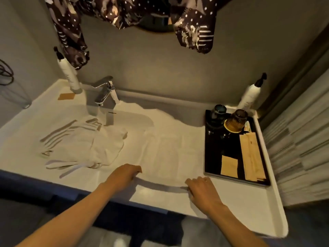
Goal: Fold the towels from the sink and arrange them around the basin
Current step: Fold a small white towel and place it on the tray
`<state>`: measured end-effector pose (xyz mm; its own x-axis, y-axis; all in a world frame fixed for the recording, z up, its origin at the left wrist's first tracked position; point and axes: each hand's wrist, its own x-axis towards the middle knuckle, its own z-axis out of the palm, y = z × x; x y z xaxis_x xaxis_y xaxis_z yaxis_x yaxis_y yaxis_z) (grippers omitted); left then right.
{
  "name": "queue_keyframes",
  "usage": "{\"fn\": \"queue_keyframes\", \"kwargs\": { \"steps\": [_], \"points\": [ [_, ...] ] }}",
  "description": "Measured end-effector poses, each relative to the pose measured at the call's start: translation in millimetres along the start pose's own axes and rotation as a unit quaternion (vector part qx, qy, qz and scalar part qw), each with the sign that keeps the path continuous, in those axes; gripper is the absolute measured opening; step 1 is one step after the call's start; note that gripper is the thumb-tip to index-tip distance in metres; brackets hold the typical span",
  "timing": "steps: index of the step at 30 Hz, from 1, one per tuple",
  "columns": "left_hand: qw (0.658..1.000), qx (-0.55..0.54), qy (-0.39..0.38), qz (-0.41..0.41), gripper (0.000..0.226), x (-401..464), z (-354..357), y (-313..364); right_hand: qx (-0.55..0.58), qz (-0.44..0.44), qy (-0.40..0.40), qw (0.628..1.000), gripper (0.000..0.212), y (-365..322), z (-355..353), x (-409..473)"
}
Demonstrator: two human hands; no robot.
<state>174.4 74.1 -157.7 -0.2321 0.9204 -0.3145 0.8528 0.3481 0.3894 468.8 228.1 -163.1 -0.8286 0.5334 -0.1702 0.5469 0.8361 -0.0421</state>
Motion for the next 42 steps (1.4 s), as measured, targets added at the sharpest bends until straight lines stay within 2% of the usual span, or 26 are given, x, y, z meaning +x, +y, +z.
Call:
{"fn": "queue_keyframes", "kwargs": {
  "steps": [4,6,8,10,12,14,16,17,19,20,21,22,23,24,25,27,29,31,33,35,36,38,40,42],
  "points": [
    [0.996,-0.085,-0.004,-0.021,0.039,-21.2,7.7,-20.2,0.083,0.043,-0.023,0.995,0.005,-10.4,6.2,-22.4],
    [0.993,-0.113,-0.023,-0.026,0.035,-26.2,4.2,-26.4,0.101,0.044,-0.054,0.992,0.015,-14.5,3.0,-31.2],
    [0.99,-0.097,-0.094,-0.031,0.021,-31.4,-2.4,-27.3,0.129,0.063,-0.138,0.98,0.021,-14.9,-8.2,-40.5],
    [0.983,-0.069,-0.166,-0.024,0.007,-34.1,-10.9,-24.6,0.183,0.094,-0.234,0.95,0.025,-11.9,-23.6,-46.2],
    [0.982,-0.077,-0.173,-0.018,0.011,-33.7,-23.1,-23.3,0.263,0.135,-0.247,0.923,0.027,-5.6,-39.3,-41.5],
    [0.984,-0.121,-0.126,-0.037,0.02,-28.1,-32.9,-24.2,0.314,0.175,-0.161,0.919,0.021,-1.4,-53.5,-31.5],
    [0.979,-0.181,-0.053,-0.074,0.021,-17.8,-40.9,-23.0,0.351,0.206,-0.021,0.913,0.01,3.4,-63.3,-16.3],
    [0.972,-0.215,-0.006,-0.091,0.023,-9.5,-44.1,-22.5,0.363,0.223,0.041,0.904,0.012,7.0,-66.6,-4.9],
    [0.949,-0.27,0.108,-0.122,0.018,8.0,-49.2,-14.1,0.386,0.259,0.133,0.875,0.017,12.8,-71.6,20.0],
    [0.928,-0.304,0.168,-0.137,0.008,17.8,-50.5,-8.9,0.411,0.275,0.173,0.852,0.019,13.6,-71.5,31.4],
    [0.902,-0.329,0.228,-0.162,0.011,24.5,-51.3,-2.2,0.437,0.29,0.211,0.825,0.021,11.9,-71.6,39.6],
    [0.881,-0.336,0.282,-0.179,0.021,27.2,-47.4,3.2,0.452,0.306,0.247,0.8,0.025,8.4,-68.6,43.7],
    [0.875,-0.31,0.329,-0.177,0.026,26.6,-43.0,7.7,0.45,0.324,0.273,0.786,0.028,4.0,-63.1,43.6],
    [0.889,-0.255,0.35,-0.148,0.027,25.4,-33.1,9.1,0.432,0.342,0.279,0.786,0.026,-2.4,-53.5,38.7],
    [0.922,-0.184,0.329,-0.089,0.026,21.8,-20.8,11.5,0.409,0.36,0.259,0.797,0.021,-9.3,-40.3,31.1],
    [0.971,-0.058,0.227,0.053,0.026,15.0,8.2,16.2,0.363,0.396,0.177,0.825,0.02,-22.2,-15.0,12.7],
    [0.976,0.042,0.153,0.15,0.034,15.4,38.8,19.5,0.32,0.433,0.1,0.837,0.039,-28.2,-1.2,4.6],
    [0.978,0.08,0.104,0.159,0.046,13.6,60.7,33.0,0.328,0.458,0.059,0.824,0.058,-29.5,-0.8,7.5],
    [0.988,0.065,0.071,0.122,0.053,5.6,72.5,48.0,0.419,0.486,0.041,0.766,0.071,-27.2,-3.4,19.4],
    [0.99,0.05,0.075,0.106,0.055,-6.4,83.2,50.6,0.567,0.5,0.023,0.655,0.079,-27.0,-9.8,32.3],
    [0.989,0.055,0.081,0.112,0.054,-11.7,83.5,48.9,0.623,0.503,0.007,0.599,0.075,-23.3,-11.8,37.1],
    [0.989,0.05,0.055,0.127,0.052,-21.1,80.7,40.3,0.672,0.502,-0.045,0.542,0.056,-19.4,-21.4,40.0],
    [0.99,0.042,0.031,0.131,0.05,-29.1,75.7,34.2,0.686,0.493,-0.072,0.531,0.05,-16.2,-21.5,40.7],
    [0.99,0.037,0.024,0.134,0.051,-32.2,72.5,32.5,0.656,0.481,-0.08,0.576,0.052,-12.7,-22.8,37.5]
  ]
}}
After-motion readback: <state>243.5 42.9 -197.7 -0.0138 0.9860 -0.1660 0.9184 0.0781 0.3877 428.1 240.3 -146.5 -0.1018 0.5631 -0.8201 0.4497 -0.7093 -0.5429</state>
